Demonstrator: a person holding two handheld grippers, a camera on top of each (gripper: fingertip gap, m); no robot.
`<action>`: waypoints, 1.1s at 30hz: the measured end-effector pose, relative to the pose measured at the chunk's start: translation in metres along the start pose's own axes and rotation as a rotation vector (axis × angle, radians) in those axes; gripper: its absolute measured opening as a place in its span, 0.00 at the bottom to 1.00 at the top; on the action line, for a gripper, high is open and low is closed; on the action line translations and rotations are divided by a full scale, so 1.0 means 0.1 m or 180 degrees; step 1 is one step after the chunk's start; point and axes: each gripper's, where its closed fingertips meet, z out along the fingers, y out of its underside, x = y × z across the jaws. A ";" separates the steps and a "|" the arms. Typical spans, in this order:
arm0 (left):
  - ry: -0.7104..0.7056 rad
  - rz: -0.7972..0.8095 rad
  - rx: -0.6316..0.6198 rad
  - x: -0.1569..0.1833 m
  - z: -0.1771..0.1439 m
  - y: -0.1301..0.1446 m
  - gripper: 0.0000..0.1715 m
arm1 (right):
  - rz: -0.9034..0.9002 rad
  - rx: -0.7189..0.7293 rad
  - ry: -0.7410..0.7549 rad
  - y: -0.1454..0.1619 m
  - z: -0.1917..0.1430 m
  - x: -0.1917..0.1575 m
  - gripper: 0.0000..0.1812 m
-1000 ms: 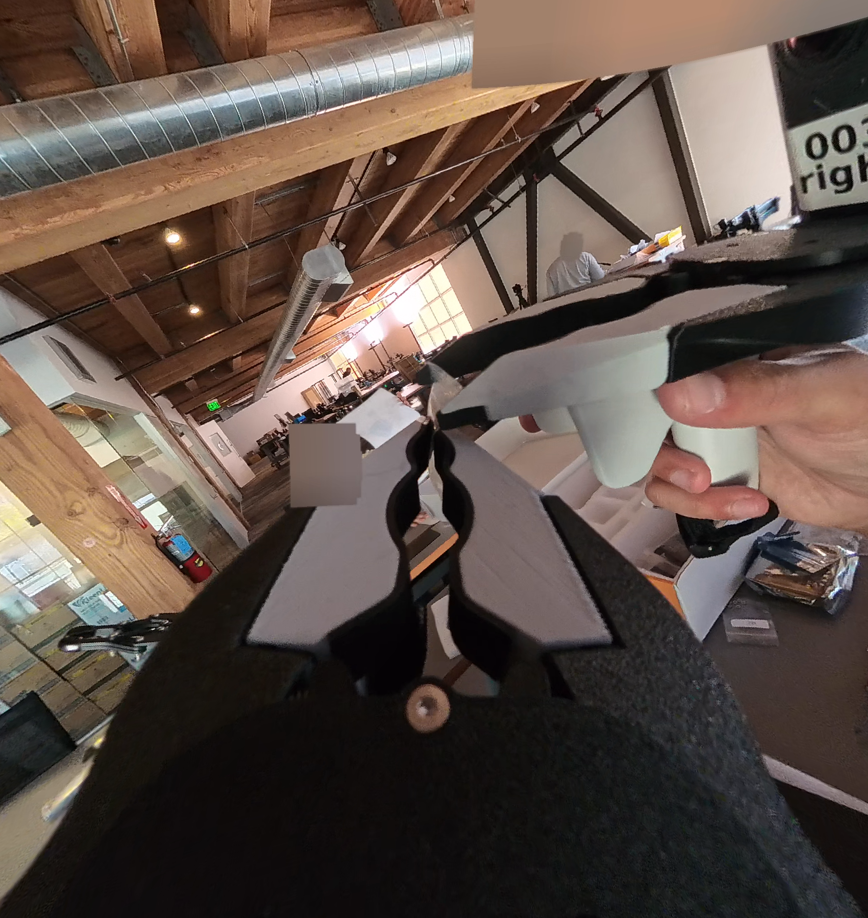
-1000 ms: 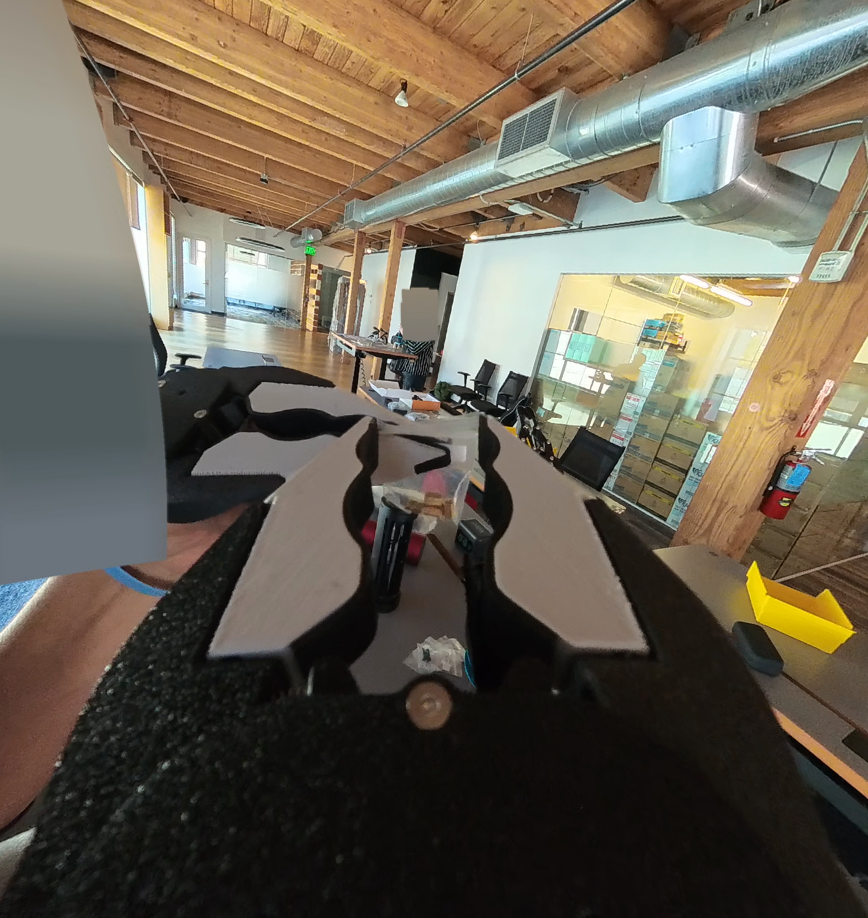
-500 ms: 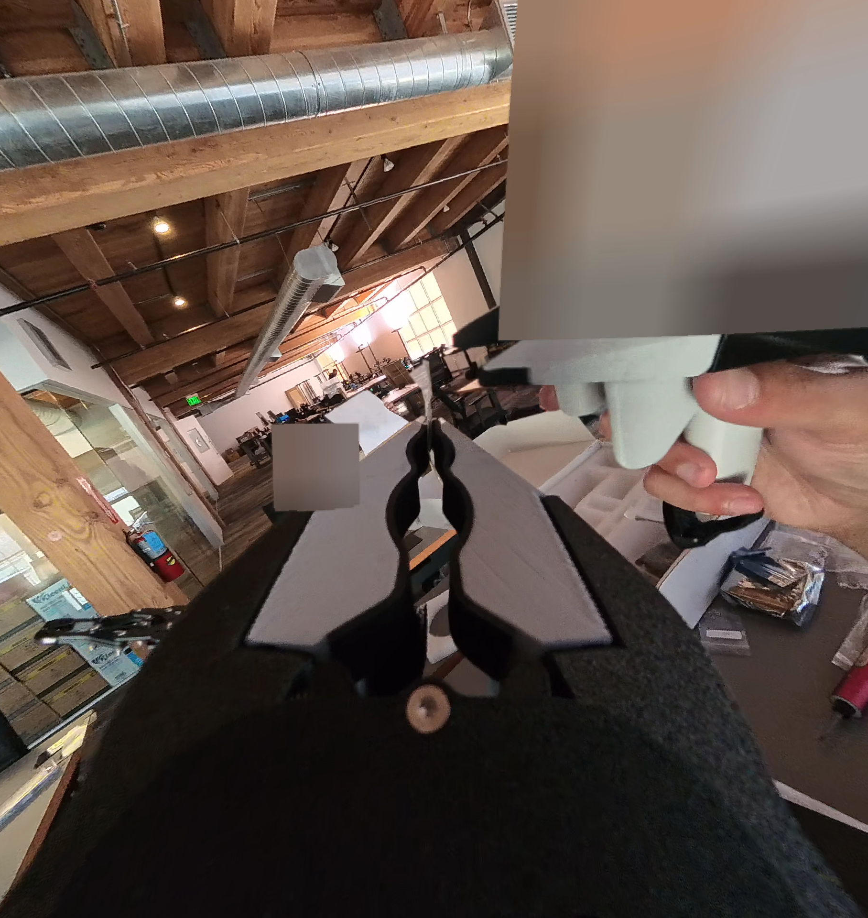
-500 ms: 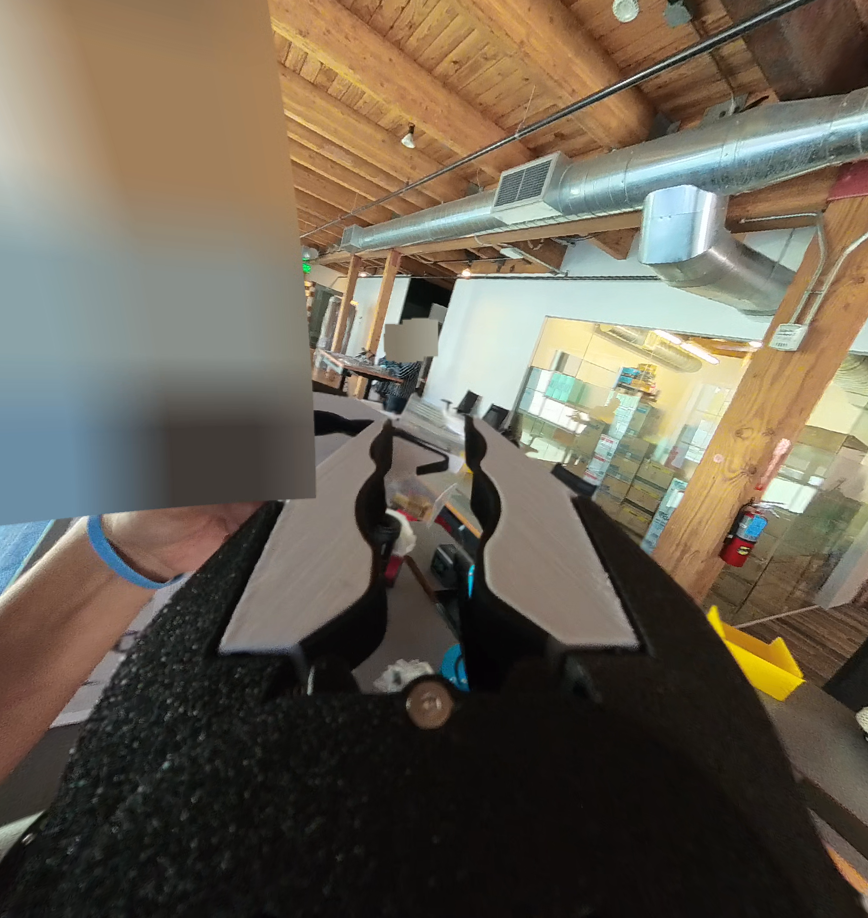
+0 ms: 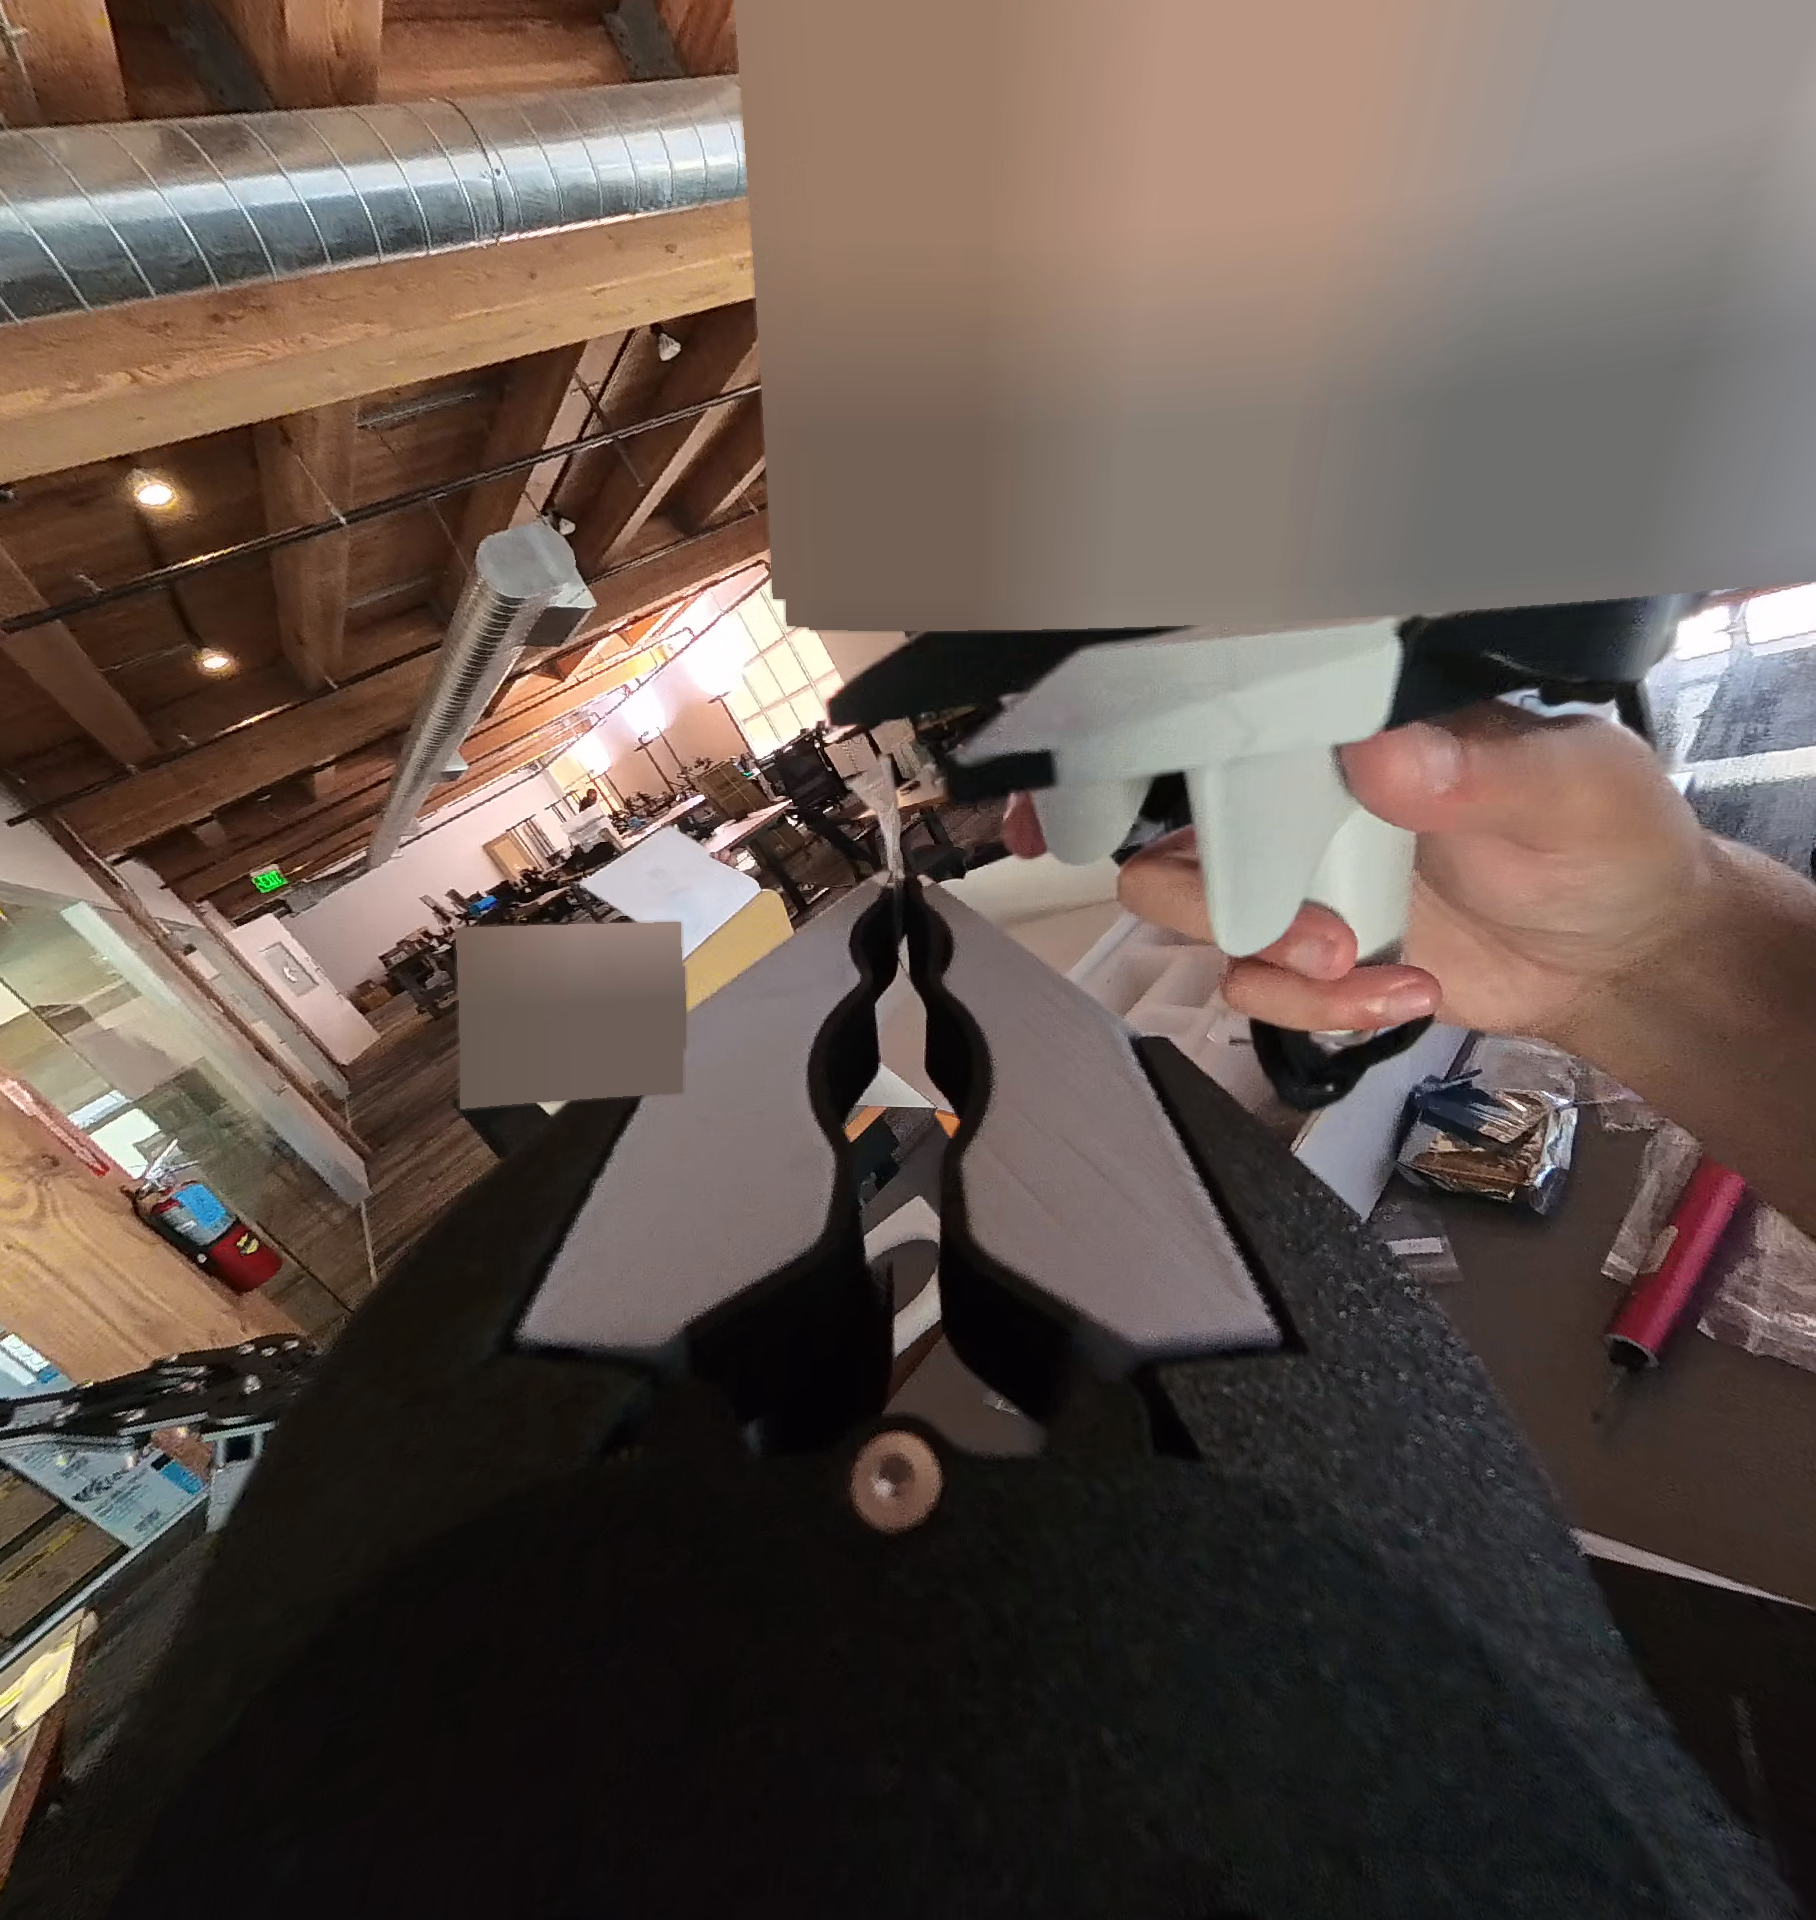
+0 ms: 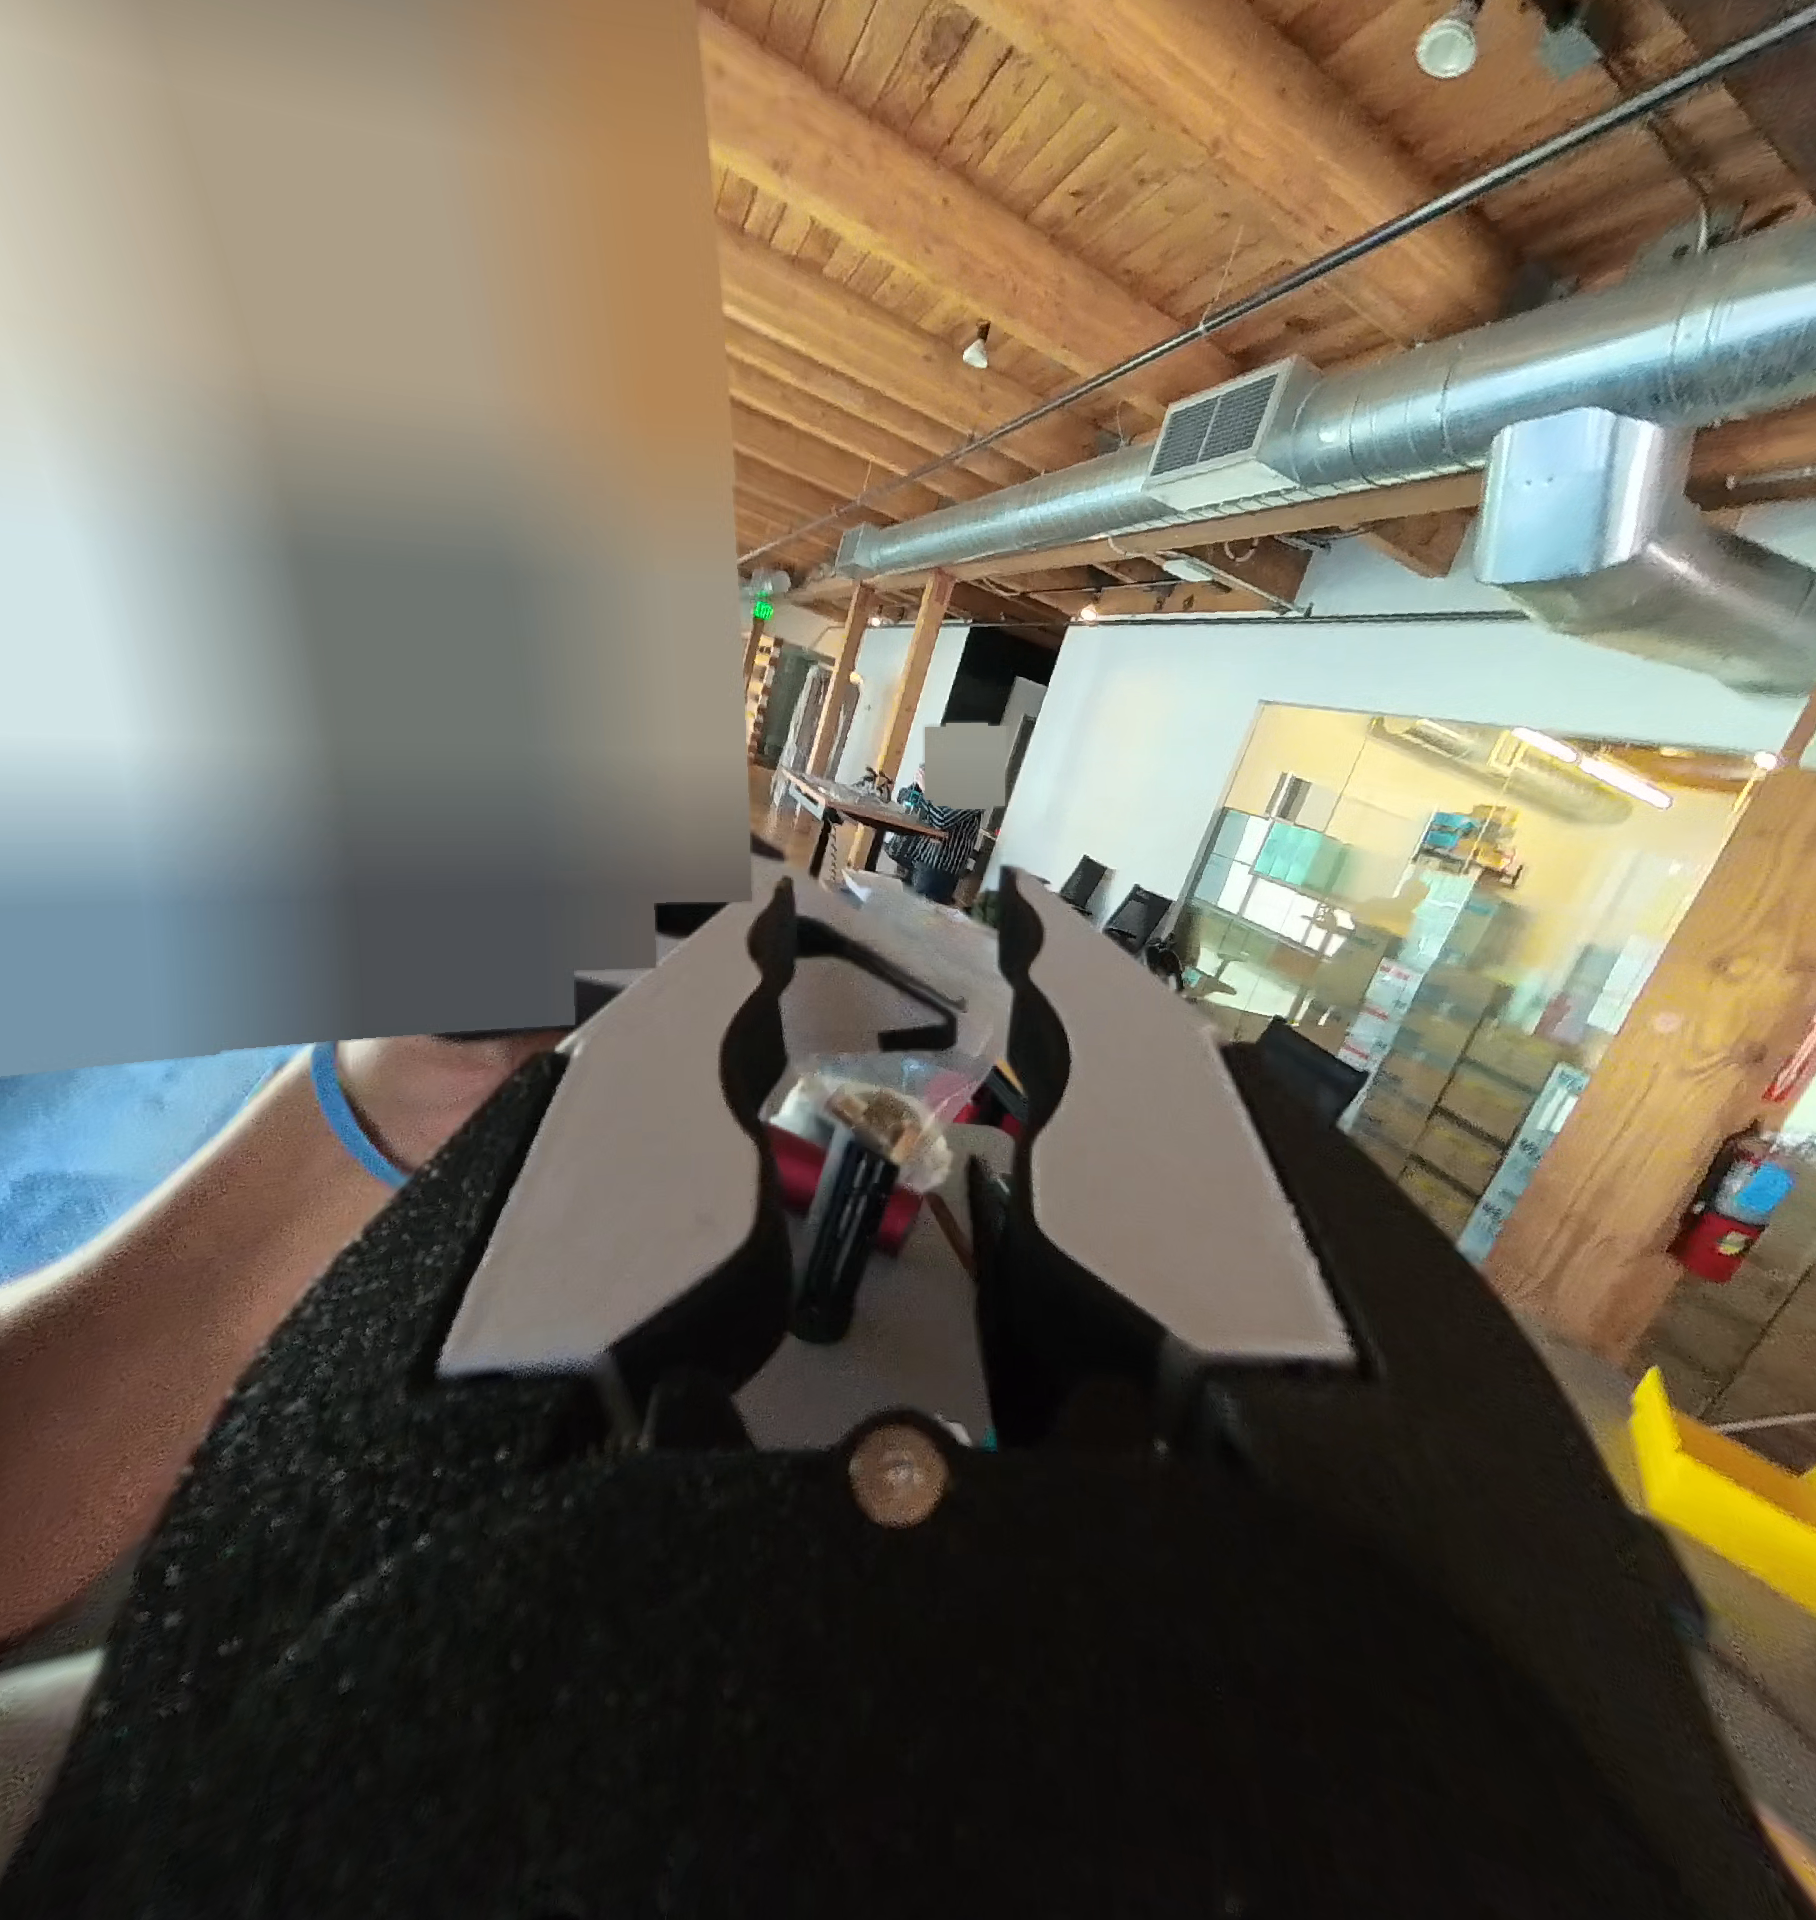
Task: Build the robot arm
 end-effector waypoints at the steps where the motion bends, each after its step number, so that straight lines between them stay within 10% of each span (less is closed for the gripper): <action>1: -0.0004 -0.0011 -0.0005 -0.01 0.00 0.00 0.00 | -0.0128 -0.0006 -0.0069 -0.01 -0.02 -0.06 0.20; 33: 0.0172 -0.0023 -0.0059 0.05 -0.03 0.05 0.00 | -0.0669 -0.0313 0.0031 0.16 -0.02 -0.08 0.20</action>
